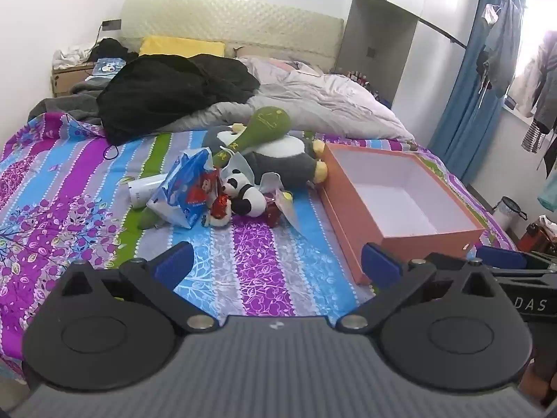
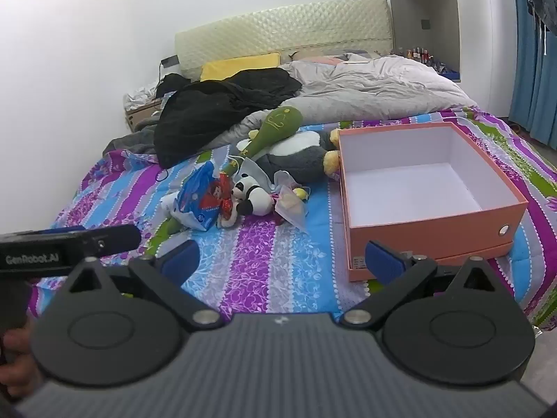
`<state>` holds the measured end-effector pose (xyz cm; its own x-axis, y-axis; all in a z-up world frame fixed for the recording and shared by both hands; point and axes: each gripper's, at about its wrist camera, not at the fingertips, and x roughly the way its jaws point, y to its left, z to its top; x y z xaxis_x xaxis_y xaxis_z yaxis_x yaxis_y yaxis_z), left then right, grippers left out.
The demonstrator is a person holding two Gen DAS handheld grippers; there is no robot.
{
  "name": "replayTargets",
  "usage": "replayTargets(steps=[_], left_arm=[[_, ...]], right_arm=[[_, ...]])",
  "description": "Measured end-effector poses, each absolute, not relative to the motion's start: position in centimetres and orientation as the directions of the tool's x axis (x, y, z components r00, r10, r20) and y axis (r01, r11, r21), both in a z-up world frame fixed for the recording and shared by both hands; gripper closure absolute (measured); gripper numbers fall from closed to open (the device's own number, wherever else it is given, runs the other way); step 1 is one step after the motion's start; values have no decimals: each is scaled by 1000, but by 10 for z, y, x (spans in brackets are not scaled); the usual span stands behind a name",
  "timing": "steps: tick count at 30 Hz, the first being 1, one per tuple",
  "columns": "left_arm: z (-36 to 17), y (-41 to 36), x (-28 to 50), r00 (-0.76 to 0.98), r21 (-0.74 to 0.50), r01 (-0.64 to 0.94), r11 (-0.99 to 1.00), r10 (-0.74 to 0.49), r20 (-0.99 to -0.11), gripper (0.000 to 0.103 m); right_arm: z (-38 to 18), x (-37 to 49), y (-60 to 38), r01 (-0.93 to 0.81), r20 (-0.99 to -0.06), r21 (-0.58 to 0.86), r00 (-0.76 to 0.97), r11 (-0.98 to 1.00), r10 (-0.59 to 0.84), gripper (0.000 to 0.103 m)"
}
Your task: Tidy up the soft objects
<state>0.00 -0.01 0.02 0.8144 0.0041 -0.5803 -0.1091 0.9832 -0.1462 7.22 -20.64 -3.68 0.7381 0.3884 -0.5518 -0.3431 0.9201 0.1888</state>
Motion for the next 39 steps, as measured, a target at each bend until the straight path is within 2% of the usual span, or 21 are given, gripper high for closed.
replayTargets(steps=[39], left_arm=[[-4, 2, -2, 806, -150, -114, 982, 3, -592, 0]], right_arm=[[-38, 72, -204, -331, -569, 159, 739, 930, 360, 0]])
